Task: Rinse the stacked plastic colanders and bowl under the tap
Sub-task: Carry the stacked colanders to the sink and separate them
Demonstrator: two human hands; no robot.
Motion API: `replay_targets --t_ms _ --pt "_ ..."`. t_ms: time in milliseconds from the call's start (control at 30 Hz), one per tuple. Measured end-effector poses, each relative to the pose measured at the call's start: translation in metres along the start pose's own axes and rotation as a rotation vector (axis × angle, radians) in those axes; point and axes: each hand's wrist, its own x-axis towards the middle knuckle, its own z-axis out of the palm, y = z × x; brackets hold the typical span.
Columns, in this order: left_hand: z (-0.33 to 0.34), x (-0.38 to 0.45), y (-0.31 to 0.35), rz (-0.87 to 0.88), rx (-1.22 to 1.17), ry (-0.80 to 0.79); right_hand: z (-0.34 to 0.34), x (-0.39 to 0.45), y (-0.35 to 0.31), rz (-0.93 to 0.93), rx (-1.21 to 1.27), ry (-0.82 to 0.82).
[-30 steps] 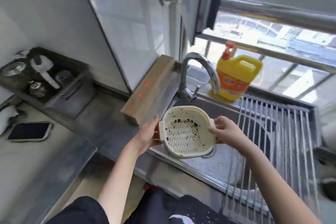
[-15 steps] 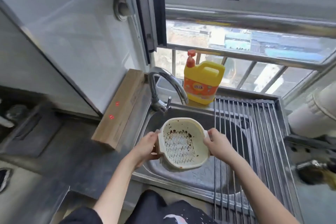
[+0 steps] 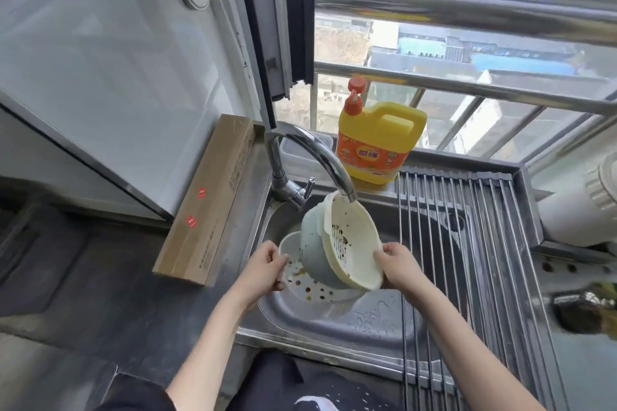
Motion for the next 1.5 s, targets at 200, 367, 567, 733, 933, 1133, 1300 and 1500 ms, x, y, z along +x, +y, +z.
replay_targets --t_ms 200,367,567,733,933,1133,1300,1500 --pt "0.010 0.005 -0.001 0.088 0.155 0.189 0.011 0.002 0.001 -0.184 -0.072 0.157" --pt "0.002 0.007 -0.006 0.089 0.260 0.278 0.003 0.011 0.008 -0.194 -0.037 0.267" --pt "0.000 0.013 -0.014 0.110 0.285 0.256 -0.005 0.016 0.028 -0.069 -0.025 0.347" --pt "0.022 0.036 -0.035 0.004 0.354 0.062 -0.005 0.010 0.031 -0.076 0.000 0.359" --pt "0.041 0.056 -0.064 -0.134 0.372 -0.092 -0.007 0.001 0.034 -0.066 -0.026 0.355" --pt "0.046 0.060 -0.077 -0.219 0.512 -0.027 -0.008 -0.003 0.035 -0.072 -0.050 0.351" --pt "0.048 0.051 -0.034 -0.138 0.081 0.071 -0.002 0.001 0.029 -0.082 -0.087 0.328" --pt "0.049 0.043 -0.007 -0.085 -0.246 -0.015 0.010 0.001 0.020 -0.088 -0.131 0.258"
